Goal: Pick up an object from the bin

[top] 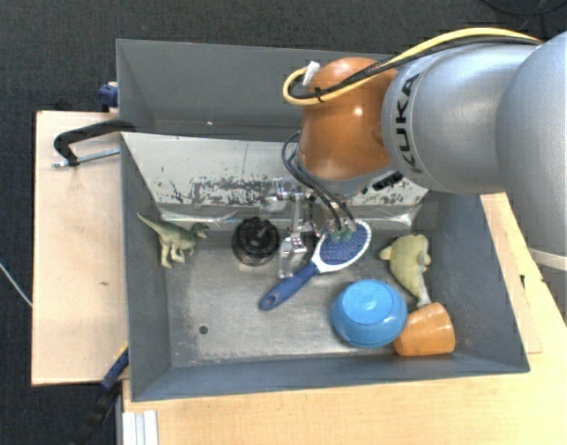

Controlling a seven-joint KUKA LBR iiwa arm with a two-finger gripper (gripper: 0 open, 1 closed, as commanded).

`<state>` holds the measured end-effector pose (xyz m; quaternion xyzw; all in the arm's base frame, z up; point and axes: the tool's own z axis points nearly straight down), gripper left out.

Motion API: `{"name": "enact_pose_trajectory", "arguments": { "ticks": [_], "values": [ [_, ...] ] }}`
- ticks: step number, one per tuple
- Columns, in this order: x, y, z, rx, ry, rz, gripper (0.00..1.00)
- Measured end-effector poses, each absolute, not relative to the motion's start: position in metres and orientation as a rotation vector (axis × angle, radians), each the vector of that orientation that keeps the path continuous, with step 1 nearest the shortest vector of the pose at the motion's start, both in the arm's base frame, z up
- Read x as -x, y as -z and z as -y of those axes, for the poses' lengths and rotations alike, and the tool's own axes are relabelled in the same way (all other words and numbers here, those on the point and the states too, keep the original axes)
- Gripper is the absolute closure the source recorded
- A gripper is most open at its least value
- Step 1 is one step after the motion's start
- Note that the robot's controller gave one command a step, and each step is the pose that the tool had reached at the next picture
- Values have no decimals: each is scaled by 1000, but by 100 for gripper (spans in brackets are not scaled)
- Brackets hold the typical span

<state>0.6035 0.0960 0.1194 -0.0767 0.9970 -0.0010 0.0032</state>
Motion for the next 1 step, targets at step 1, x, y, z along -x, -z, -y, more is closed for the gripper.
{"name": "enact_pose_trajectory", "arguments": {
  "ticks": [1],
  "values": [
    [-583,-85,-97,595,-7,-3068,0]
  ]
}}
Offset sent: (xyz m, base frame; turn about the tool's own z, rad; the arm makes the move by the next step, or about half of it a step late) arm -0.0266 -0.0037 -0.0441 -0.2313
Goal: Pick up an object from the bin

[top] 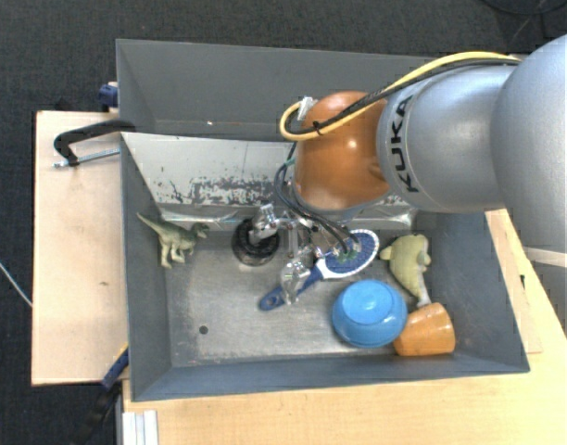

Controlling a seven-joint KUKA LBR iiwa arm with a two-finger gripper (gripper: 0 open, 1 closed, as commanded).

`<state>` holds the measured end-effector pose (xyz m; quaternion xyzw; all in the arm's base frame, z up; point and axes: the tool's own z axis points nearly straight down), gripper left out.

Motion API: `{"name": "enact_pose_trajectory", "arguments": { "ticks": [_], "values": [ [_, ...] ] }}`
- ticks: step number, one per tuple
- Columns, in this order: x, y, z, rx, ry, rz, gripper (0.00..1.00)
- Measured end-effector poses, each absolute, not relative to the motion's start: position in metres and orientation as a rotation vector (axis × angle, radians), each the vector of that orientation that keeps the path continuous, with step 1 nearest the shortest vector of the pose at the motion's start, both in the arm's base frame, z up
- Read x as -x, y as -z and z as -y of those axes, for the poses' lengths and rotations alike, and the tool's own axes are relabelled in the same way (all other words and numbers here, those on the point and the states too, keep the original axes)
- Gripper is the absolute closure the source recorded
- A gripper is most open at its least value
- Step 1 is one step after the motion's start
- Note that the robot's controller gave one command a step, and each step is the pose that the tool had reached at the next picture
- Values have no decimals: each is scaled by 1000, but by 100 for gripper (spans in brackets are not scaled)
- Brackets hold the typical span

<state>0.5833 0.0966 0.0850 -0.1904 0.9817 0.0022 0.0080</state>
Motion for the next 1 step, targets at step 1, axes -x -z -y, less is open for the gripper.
{"name": "enact_pose_trajectory", "arguments": {
  "ticks": [1],
  "values": [
    [-586,-88,-100,593,-16,-3056,100]
  ]
}}
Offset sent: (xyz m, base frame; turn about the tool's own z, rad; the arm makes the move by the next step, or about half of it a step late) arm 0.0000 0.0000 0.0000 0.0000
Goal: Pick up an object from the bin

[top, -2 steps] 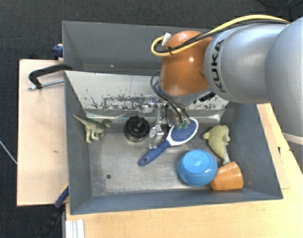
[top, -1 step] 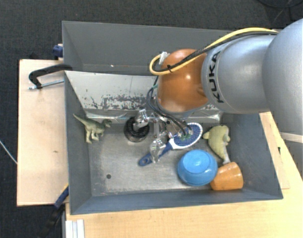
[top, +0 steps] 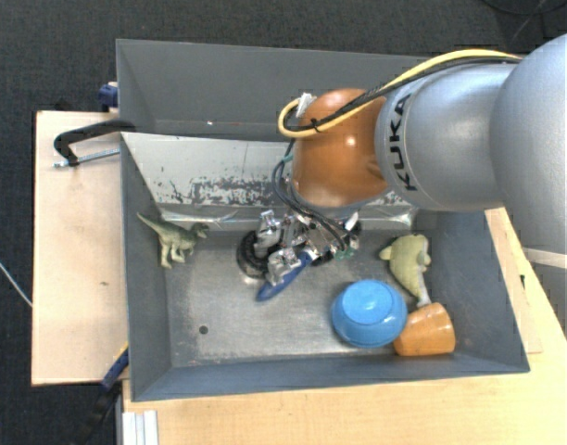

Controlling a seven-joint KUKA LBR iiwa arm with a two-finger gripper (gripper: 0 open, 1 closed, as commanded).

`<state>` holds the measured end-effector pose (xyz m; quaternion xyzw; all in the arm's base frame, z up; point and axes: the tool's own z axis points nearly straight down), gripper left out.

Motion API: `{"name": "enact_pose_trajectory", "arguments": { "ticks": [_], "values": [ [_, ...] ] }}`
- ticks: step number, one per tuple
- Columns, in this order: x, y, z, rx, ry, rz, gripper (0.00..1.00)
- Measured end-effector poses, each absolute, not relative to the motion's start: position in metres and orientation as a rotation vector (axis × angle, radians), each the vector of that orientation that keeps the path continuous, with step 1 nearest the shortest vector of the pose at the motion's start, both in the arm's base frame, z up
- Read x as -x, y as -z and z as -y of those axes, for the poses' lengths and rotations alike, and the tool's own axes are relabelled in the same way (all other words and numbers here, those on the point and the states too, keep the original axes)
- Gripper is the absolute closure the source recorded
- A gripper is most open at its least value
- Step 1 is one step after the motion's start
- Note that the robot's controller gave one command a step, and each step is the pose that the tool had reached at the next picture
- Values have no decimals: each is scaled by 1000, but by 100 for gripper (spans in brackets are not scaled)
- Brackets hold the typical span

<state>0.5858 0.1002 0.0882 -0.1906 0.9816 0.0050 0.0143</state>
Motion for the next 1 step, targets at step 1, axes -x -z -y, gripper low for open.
{"name": "enact_pose_trajectory", "arguments": {
  "ticks": [1],
  "values": [
    [-561,-282,-85,1196,4,-2891,100]
  ]
}}
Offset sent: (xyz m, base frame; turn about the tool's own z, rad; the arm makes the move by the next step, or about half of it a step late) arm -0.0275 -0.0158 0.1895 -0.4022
